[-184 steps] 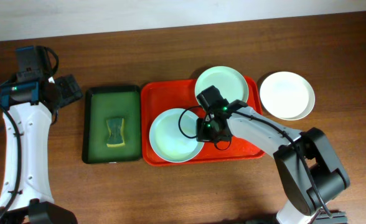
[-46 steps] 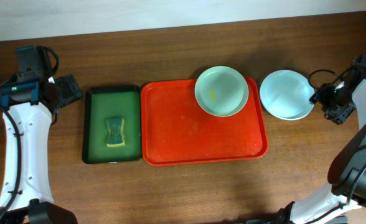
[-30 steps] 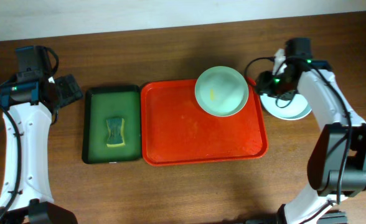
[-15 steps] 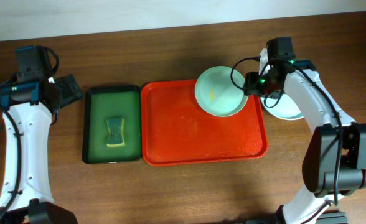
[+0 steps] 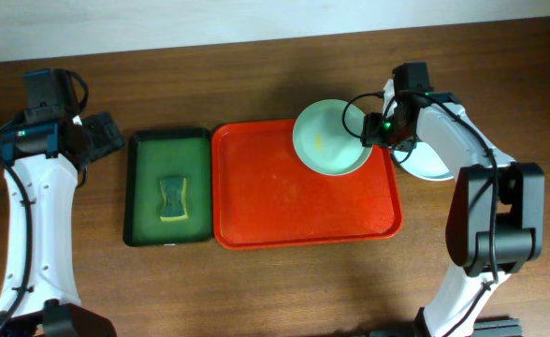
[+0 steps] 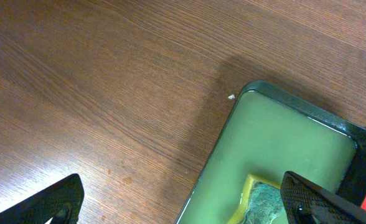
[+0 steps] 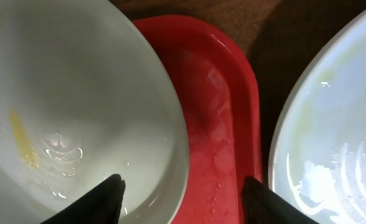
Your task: Clean dirty plates on tray and stack at the side
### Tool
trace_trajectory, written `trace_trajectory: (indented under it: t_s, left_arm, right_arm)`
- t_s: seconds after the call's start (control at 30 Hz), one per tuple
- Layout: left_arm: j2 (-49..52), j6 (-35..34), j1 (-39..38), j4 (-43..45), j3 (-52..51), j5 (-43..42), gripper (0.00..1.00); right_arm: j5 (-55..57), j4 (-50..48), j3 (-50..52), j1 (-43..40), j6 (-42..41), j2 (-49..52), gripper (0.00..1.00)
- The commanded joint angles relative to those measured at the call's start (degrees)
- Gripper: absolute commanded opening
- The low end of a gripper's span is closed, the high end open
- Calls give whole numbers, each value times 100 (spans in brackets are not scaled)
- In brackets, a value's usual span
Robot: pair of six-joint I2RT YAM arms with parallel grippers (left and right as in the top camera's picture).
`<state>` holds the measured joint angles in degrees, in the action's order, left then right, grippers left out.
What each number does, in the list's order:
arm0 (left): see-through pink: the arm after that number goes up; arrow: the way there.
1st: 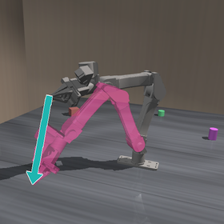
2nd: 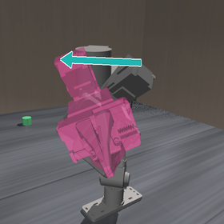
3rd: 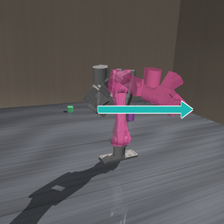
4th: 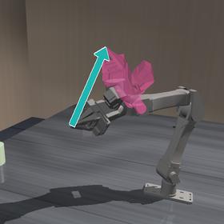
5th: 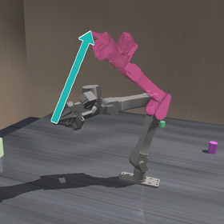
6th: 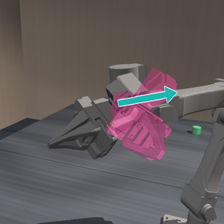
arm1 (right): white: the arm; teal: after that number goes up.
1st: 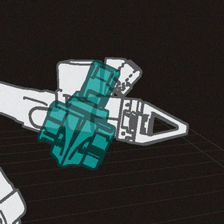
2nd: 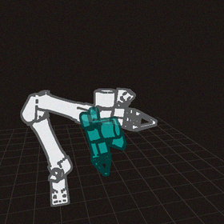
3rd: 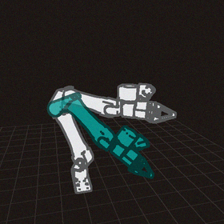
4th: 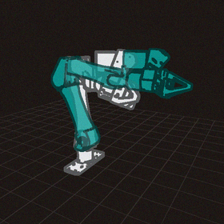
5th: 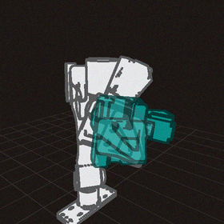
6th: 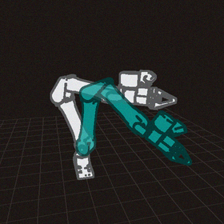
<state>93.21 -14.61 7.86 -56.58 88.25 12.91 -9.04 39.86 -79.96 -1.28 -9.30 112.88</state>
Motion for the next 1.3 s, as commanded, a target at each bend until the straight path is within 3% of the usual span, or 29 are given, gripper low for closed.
trace_trajectory:
  t_s: [0.0, 0.23, 0.57, 0.63, 0.93, 0.97, 1.07, 1.13, 1.27]
  left_arm:
    - [-44, -79, 20, -9, 42, 42, 99]
    - [-44, -79, 20, -9, 42, 42, 99]
    - [-44, -79, 20, -9, 42, 42, 99]
    - [-44, -76, 20, -9, 42, 42, 99]
    - [-44, -79, 20, -9, 42, 42, 99]
    - [-44, -79, 20, -9, 42, 42, 99]
    - [-44, -79, 20, -9, 42, 42, 99]
    - [-44, -79, 20, -9, 42, 42, 99]
    - [-44, -79, 20, -9, 42, 42, 99]
  right_arm:
    - [66, -52, 37, 59, -120, 98, 55]
    - [68, -214, 37, 66, -192, 109, 39]
    - [374, -457, 42, 249, -190, 529, 33]
    - [365, -424, 42, 251, -192, 542, 4]
    - [-968, 957, 35, 579, -649, 437, 4]
    - [-970, 1169, 35, 686, -776, 354, 9]
    - [-984, 1335, 20, 859, -772, 118, 43]
    - [-857, 1325, -37, 866, -763, 26, 46]
    - [271, 981, -190, 868, -422, 20, 41]
